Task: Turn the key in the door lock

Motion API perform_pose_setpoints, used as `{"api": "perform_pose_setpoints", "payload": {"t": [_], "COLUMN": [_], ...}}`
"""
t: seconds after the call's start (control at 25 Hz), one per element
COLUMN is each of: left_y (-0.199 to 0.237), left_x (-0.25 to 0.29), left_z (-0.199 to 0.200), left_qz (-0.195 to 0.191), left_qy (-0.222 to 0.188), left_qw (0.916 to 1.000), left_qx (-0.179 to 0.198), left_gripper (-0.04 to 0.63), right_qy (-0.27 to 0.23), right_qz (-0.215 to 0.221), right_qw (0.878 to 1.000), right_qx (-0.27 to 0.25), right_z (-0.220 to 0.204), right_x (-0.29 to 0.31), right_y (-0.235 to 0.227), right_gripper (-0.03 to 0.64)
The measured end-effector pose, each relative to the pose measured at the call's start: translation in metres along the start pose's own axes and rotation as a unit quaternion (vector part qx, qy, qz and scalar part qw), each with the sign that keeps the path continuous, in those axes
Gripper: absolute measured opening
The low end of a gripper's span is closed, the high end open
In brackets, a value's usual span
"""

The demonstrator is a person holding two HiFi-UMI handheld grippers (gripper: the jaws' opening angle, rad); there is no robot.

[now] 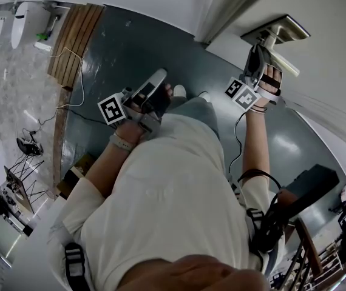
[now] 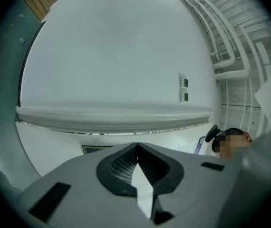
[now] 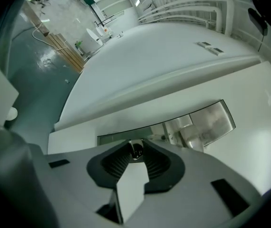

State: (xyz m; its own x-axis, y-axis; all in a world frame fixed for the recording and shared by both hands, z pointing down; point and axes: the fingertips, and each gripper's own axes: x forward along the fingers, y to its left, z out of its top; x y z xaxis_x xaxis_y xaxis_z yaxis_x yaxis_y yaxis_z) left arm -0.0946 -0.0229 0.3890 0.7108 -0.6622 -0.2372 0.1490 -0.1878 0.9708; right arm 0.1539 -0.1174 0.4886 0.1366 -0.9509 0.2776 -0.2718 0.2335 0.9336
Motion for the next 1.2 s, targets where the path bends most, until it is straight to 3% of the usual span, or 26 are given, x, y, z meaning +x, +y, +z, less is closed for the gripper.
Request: {"api": "perform_pose_setpoints", "payload": {"t": [0.32,0.56,0.72,0.84,0.96,1.0,1.04,1.12,1.2], "left_y": [0.0,-0.001,-0.003,-0.005,-0.006,-0.006,-0.006,-0.005,-0.006], "left_x": [0.002,0.001,0.0,-0.001,-0.002,-0.002,-0.002,-0.003,-0.003], "left_z": [-0.001,-0.001,0.0,0.002,0.002,0.001,0.001,0.001,0.001], "left_qz": [0.002,0.002,0.002,0.002,0.003,0.003,0.003,0.003,0.003], "left_qy": [0.0,-0.001,-0.003,-0.005,-0.008,-0.008,-0.008,-0.008,-0.007], "left_qw": [1.0,1.0,1.0,1.0,1.0,1.0,1.0,1.0,1.0], "left_qx": [-0.004,-0.002,-0.001,-0.001,-0.002,-0.002,-0.002,-0.001,-0.001], "left_gripper": [0.009,0.009,0.009,0.009,0.009,0.009,0.009,0.009,0.009], "right_qy": [0.0,-0.001,-0.008,-0.015,-0.026,-0.033,-0.043,-0.062,-0.082], "right_qz": [-0.007,-0.005,-0.001,0.006,0.021,0.028,0.037,0.058,0.072], "right_qw": [0.999,0.993,0.98,0.96,0.93,0.913,0.888,0.817,0.729], "right_qx": [0.04,0.119,0.197,0.279,0.367,0.406,0.456,0.571,0.676], "right_z": [0.001,0.002,0.003,0.002,0.001,0.0,-0.001,-0.004,-0.007], "right_x": [-0.001,-0.003,-0.004,-0.004,-0.005,-0.004,-0.004,-0.003,-0.003], "right_y": [-0.004,-0.007,-0.011,-0.014,-0.016,-0.017,-0.017,-0.016,-0.017], "right_gripper": [0.084,0.085,0.086,0.086,0.084,0.084,0.078,0.072,0.072]}}
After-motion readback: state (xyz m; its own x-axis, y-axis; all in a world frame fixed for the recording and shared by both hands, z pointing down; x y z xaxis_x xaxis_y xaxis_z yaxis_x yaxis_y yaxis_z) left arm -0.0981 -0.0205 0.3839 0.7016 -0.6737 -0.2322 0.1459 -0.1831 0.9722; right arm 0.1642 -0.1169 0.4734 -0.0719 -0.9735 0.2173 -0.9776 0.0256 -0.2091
